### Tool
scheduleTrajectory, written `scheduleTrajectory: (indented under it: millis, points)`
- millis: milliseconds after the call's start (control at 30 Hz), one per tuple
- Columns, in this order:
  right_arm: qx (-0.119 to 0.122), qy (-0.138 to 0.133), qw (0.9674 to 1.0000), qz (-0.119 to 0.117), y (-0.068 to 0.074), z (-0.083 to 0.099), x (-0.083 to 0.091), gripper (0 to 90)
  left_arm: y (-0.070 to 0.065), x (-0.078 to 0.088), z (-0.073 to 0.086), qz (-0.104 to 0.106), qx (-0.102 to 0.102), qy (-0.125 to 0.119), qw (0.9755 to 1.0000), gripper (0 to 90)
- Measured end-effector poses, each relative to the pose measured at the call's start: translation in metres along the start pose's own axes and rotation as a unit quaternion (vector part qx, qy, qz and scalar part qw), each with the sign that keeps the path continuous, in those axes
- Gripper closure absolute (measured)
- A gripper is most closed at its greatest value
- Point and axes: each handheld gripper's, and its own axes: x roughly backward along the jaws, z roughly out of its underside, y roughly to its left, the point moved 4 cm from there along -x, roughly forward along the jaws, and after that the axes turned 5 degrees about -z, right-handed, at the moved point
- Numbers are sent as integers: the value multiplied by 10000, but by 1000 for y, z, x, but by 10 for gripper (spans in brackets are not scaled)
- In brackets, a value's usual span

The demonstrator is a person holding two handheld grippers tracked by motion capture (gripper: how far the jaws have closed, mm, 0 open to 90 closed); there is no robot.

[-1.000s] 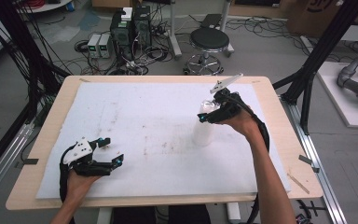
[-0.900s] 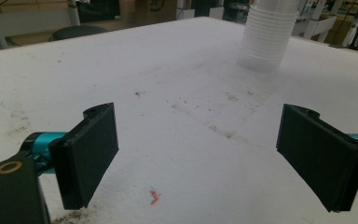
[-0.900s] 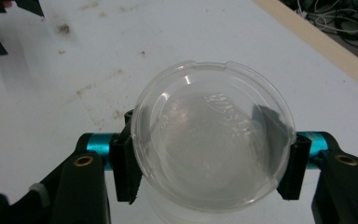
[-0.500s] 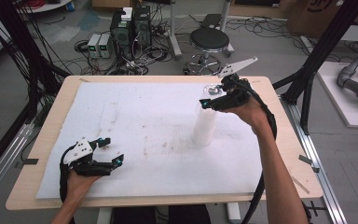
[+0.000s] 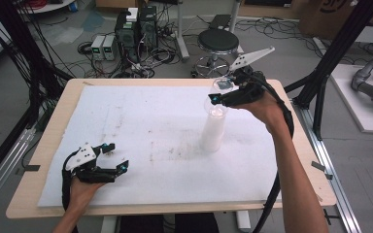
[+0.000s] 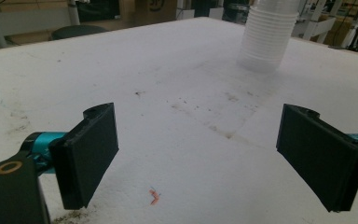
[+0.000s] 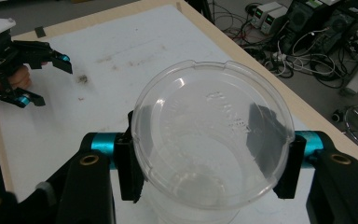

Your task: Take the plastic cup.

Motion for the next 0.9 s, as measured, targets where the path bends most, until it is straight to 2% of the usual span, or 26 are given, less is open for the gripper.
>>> scheduleTrajectory:
  millis: [200, 233, 400, 567, 767, 833, 900]
  points:
    - [70, -107, 9999, 21, 10, 0, 8, 419, 0, 0, 0, 10, 1, -11, 10000, 125]
    - [170, -146, 9997, 7, 18, 3, 11, 419, 0, 1, 0, -5, 5, -34, 10000, 125]
    - [209, -288, 9993, -103, 31, 14, 13, 420, 1, 1, 0, 28, 28, -37, 10000, 125]
    - [209, -652, 9971, -342, 50, 35, 8, 420, 1, 1, 0, 13, 41, -36, 10000, 125]
    - [259, -877, 9945, -508, 66, 55, -6, 420, 0, 0, 0, 16, -2, -19, 10000, 125]
    - [362, -909, 9934, -605, 72, 61, -10, 419, 0, 0, 0, 20, -4, -7, 10000, 125]
    - [499, -1038, 9908, -714, 78, 66, -13, 418, 0, 0, 0, 18, -1, -11, 10000, 125]
